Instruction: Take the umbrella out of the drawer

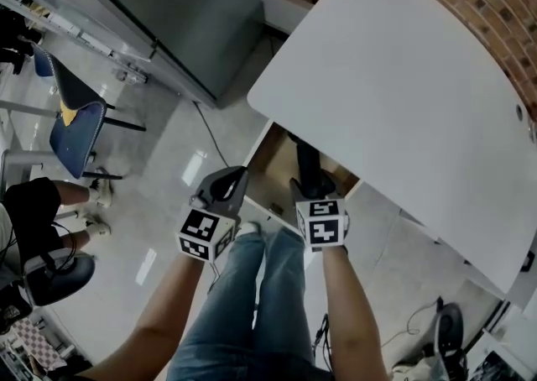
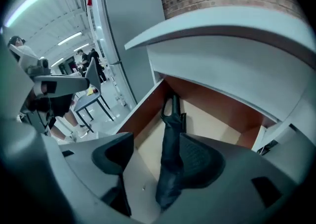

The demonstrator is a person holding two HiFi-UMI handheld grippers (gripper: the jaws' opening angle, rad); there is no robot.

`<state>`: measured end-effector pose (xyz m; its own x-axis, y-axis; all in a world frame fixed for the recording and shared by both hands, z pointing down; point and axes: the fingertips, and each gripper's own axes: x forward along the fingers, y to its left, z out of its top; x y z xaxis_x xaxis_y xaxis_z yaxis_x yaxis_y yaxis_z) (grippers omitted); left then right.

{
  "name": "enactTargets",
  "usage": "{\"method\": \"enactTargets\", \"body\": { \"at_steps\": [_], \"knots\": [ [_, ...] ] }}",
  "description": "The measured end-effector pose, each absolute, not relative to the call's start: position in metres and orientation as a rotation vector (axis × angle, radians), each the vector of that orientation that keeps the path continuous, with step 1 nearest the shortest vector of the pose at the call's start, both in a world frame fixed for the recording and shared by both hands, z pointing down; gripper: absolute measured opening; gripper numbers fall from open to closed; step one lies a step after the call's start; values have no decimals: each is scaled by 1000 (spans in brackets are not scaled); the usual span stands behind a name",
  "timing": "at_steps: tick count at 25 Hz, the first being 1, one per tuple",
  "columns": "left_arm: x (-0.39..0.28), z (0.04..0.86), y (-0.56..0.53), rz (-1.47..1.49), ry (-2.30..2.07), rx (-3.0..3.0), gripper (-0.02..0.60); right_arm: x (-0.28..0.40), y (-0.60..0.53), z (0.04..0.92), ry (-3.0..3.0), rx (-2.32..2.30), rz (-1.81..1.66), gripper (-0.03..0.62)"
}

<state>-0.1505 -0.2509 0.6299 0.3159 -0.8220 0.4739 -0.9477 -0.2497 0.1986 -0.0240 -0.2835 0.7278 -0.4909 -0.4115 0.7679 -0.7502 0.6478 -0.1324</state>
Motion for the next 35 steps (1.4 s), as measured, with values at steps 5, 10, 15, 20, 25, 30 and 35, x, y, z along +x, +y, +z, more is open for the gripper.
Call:
{"method": "enactTargets", "body": {
  "at_steps": [5,10,15,20,25,30,35],
  "knots": [
    [-146,663,-248,404,-1534,2127,-2,-10,-299,783,-1992,957,589,282],
    [-153,687,-246,404,-1543,2098,-2,-3,-301,825,-1874,962,585,296],
    [-159,698,-239,402,-1552,2076,-2,3,-300,856,-1771,957,557,301],
    [-165,704,-229,381,-1556,2058,-2,5,-311,872,-1706,1003,498,290],
    [-169,705,-219,386,-1564,2062,-2,5,-316,884,-1673,1031,489,285],
    [-181,707,-205,388,-1585,2027,-2,3,-314,886,-1661,1048,478,267],
    [-188,702,-199,379,-1598,2022,-2,4,-308,875,-1608,1026,508,241]
  ]
}}
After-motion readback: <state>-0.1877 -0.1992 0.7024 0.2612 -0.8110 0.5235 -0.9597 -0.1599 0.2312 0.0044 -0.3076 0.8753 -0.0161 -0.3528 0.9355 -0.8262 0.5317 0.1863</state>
